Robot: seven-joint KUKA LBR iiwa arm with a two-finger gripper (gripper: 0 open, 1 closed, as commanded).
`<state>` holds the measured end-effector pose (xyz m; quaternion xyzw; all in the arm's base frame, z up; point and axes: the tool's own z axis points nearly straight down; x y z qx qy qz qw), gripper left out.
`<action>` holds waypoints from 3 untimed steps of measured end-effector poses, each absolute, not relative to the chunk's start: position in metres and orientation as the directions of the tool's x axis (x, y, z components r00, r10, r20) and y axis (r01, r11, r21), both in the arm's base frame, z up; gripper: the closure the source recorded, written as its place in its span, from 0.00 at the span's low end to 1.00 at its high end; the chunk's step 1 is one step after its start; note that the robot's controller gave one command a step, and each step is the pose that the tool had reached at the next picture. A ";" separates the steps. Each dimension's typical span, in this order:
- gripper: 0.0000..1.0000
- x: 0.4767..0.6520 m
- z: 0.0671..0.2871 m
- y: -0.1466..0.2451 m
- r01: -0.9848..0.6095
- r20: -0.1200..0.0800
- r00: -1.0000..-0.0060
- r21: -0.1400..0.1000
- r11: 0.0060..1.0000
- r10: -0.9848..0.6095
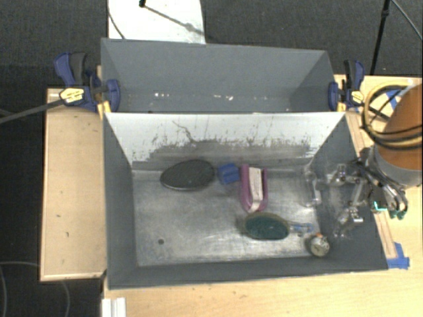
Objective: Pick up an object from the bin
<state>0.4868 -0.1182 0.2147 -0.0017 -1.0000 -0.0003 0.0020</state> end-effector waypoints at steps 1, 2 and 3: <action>0.00 0.482 0.071 -0.031 0.014 -0.015 -1.000 -0.001 1.000 0.014; 0.00 0.480 0.101 0.009 0.144 -0.004 -0.990 0.002 0.990 0.144; 0.00 0.496 0.108 -0.061 0.386 -0.005 -0.923 0.000 0.923 0.386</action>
Offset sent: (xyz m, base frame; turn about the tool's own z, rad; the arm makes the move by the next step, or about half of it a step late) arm -0.0094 0.0861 -0.1447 0.0111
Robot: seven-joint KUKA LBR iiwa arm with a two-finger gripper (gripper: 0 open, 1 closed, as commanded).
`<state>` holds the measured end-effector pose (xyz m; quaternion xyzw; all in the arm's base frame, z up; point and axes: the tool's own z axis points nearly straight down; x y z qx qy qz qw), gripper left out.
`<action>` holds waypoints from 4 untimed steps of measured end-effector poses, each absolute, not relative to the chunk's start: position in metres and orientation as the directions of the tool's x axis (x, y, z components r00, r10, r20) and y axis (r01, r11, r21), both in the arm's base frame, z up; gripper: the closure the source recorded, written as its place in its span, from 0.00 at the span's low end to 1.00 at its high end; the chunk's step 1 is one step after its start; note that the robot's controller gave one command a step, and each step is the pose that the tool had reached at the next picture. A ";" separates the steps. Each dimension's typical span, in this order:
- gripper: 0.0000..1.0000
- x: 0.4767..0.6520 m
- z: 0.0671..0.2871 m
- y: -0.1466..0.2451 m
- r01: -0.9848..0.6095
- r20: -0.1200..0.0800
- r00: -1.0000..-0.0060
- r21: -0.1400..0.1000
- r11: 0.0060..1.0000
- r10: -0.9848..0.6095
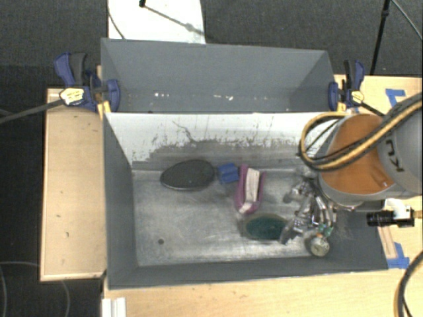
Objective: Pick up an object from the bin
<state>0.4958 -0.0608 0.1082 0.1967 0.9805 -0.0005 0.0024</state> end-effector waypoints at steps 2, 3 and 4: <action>0.00 0.501 0.072 0.001 0.510 -0.009 -0.860 0.002 0.860 0.510; 1.00 0.502 0.074 0.000 0.506 -0.012 -0.862 0.004 0.862 0.506; 1.00 0.502 0.083 0.000 0.500 -0.001 -0.866 0.000 0.866 0.500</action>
Offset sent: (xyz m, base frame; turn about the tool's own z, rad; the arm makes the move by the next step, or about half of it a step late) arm 0.0015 0.0353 -0.0382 0.0108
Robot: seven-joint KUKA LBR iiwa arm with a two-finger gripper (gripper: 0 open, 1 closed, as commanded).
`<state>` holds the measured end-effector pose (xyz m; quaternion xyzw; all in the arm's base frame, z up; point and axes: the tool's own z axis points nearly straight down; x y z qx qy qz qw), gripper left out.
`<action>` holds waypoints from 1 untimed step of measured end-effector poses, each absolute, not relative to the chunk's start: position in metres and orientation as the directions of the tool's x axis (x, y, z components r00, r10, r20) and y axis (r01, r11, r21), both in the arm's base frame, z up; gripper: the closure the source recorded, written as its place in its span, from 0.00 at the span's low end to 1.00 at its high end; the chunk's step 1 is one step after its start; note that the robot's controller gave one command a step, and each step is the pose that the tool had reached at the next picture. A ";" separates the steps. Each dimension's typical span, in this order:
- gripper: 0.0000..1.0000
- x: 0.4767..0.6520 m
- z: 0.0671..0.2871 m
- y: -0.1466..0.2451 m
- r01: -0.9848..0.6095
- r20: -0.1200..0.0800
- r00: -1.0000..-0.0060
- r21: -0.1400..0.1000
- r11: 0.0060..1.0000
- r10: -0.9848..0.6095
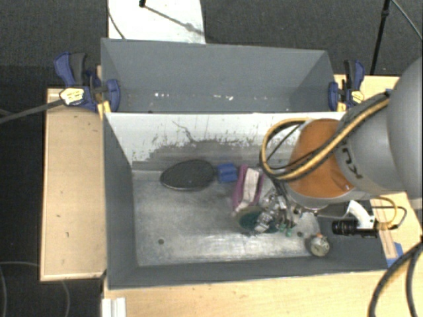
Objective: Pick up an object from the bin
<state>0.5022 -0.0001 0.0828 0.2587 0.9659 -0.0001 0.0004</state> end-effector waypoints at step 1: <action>1.00 0.503 0.102 0.000 0.493 -0.005 -0.870 0.003 0.870 0.493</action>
Offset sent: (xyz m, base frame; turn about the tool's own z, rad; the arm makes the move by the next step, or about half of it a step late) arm 0.0000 0.0002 0.0186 0.0000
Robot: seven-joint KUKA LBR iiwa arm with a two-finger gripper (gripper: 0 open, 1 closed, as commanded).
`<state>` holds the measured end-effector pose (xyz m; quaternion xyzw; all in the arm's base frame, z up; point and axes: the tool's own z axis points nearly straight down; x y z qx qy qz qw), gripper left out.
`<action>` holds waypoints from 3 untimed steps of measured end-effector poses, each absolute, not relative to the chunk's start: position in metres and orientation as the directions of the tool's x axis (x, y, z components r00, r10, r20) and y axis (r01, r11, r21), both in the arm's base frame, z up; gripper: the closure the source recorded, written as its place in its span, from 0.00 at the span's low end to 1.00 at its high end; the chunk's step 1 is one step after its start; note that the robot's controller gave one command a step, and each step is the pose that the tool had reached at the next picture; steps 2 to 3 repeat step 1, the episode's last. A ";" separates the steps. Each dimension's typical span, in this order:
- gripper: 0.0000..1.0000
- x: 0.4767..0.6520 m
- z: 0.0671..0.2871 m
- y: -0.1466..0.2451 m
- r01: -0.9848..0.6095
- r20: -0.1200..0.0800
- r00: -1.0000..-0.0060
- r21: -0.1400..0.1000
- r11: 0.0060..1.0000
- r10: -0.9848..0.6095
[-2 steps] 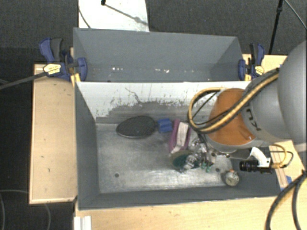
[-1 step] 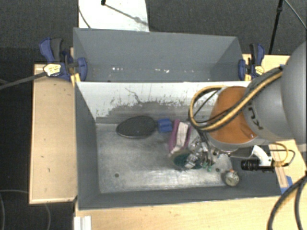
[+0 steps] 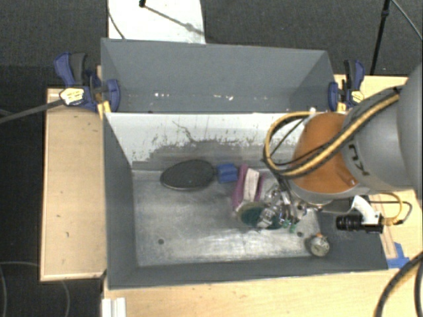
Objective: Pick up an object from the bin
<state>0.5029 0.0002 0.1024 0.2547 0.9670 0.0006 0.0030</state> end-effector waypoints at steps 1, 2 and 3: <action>1.00 0.505 0.169 0.000 0.486 -0.007 -0.874 0.004 0.874 0.486; 1.00 0.505 0.169 0.000 0.486 -0.007 -0.874 0.004 0.874 0.486; 1.00 0.505 0.169 0.000 0.486 -0.007 -0.874 0.004 0.874 0.486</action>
Offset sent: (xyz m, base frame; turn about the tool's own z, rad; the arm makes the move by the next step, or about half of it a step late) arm 0.0001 0.0000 0.0627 0.0000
